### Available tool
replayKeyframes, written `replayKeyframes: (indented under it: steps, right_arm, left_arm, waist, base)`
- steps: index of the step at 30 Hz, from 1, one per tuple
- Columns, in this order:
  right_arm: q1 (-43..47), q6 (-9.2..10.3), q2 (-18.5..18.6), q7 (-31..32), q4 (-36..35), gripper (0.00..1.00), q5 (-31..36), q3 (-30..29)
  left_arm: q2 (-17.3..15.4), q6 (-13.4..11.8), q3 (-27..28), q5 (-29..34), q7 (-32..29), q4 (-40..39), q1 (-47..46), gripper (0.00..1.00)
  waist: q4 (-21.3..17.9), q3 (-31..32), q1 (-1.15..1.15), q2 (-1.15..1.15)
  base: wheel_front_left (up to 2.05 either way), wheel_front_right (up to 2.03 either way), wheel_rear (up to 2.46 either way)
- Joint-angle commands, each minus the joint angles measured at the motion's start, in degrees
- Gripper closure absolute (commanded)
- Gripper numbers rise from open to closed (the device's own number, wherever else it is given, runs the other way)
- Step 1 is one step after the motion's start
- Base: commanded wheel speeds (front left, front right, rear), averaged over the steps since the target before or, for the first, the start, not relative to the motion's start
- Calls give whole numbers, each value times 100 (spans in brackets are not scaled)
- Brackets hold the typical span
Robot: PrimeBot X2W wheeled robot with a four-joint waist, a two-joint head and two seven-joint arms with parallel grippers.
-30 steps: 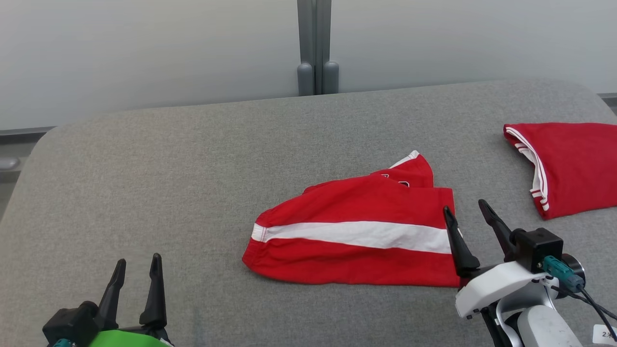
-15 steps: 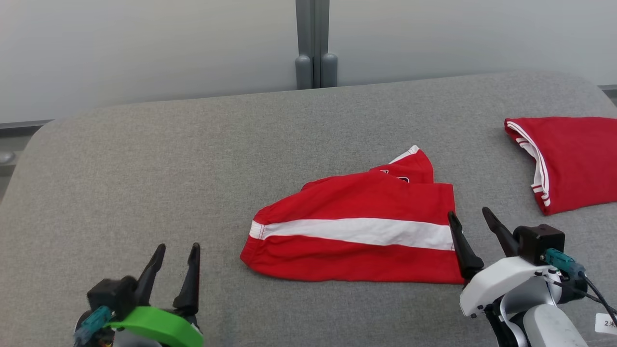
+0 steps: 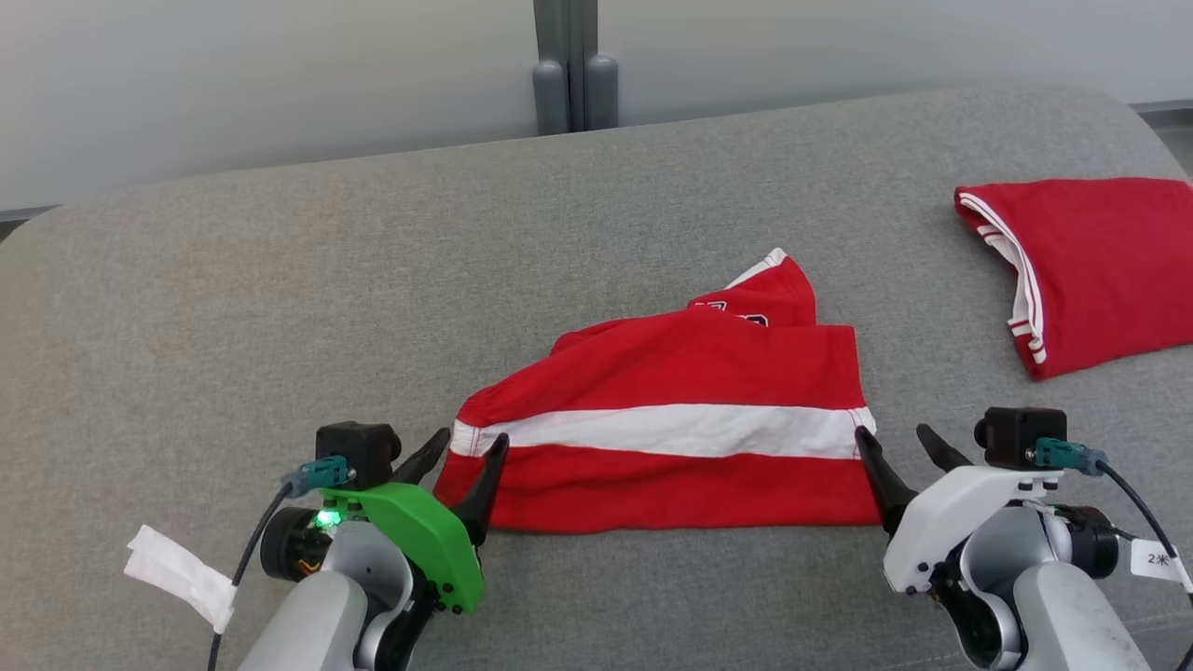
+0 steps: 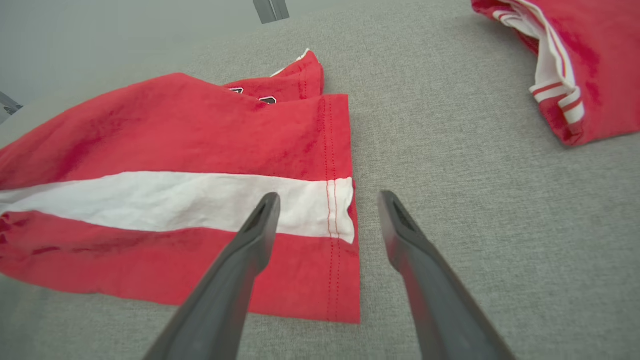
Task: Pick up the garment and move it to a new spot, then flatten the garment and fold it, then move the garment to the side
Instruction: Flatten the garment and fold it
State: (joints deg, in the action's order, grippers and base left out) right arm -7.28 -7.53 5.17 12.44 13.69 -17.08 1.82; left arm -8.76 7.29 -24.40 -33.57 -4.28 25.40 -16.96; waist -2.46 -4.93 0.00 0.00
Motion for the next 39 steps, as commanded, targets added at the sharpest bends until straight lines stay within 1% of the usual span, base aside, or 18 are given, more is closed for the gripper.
replayKeyframes:
  steps: [1, 4, 7, 11, 18, 23, 25, 33, 34, 35, 36, 37, 38, 39]
  right_arm:
    - [-99, 9, -30, 78, 62, 0, -90, 2]
    - [-224, 9, -62, 228, 219, 0, -233, 46]
    - [-384, 9, -84, 222, 378, 0, -378, 99]
    - [-674, 9, 23, 298, 759, 0, -484, 215]
    - [-1173, 8, 178, 364, 1349, 0, -1087, 712]
    - [-1313, 8, 249, 185, 1553, 0, -1473, 988]
    - [-1356, 8, 332, 95, 1671, 0, -1583, 1110]
    - [-1518, 8, 463, -113, 1903, 0, -1751, 1416]
    - [-1547, 8, 482, -150, 1919, 17, -1759, 1461]
    - [-1564, 8, 500, -169, 1937, 38, -1763, 1486]
    - [-1577, 8, 521, -191, 1964, 74, -1757, 1526]
    - [-1578, 8, 532, -212, 1982, 95, -1765, 1548]
    - [-1580, 8, 544, -233, 1996, 100, -1776, 1586]
    - [-1586, 8, 550, -250, 2006, 100, -1790, 1616]
  left_arm:
    - [-24, -25, 7, -20, -37, 104, -119, 0]
    - [-29, -50, 20, -39, -44, 306, -212, 0]
    - [-27, -44, 22, -64, -2, 420, -252, 0]
    - [-32, -27, -19, -93, 29, 485, -312, 0]
    - [-77, -1, -84, -194, 82, 387, -320, 0]
    - [-150, 10, -122, -258, 86, 268, -304, 0]
    - [-193, 15, -141, -306, 66, 217, -289, 0]
    - [-261, 17, -199, -476, -38, 226, -314, 0]
    - [-267, 18, -201, -490, -33, 236, -328, 3]
    - [-279, 18, -191, -502, -4, 243, -340, 22]
    - [-285, 18, -189, -521, 14, 258, -347, 56]
    - [-290, 18, -184, -544, 34, 267, -347, 86]
    - [-301, 19, -188, -564, 43, 274, -345, 100]
    - [-305, 19, -198, -587, 44, 272, -336, 100]
  waist:
    - [-109, -90, 0, 0]
    - [-183, -154, 0, 0]
    - [-227, -218, 0, 0]
    - [-235, -315, 0, 0]
    - [-169, -436, 0, 0]
    - [-111, -446, 0, 0]
    - [-96, -437, 0, 0]
    - [-65, -419, 0, 0]
    - [-62, -418, 0, 0]
    - [-61, -419, 0, 0]
    - [-60, -419, 0, 0]
    - [-59, -416, 0, 0]
    - [-56, -412, 0, 0]
    - [-54, -406, 0, 0]
  base:
    - [0, 0, 0]
    - [0, 0, 0]
    - [0, 0, 0]
    - [0, 0, 0]
    - [0, 0, 0]
    - [0, 0, 0]
    - [0, 0, 0]
    - [0, 0, 0]
    - [0, 0, 0]
    - [0, 0, 0]
    - [0, 0, 0]
    - [0, 0, 0]
    - [0, 0, 0]
    - [0, 0, 0]
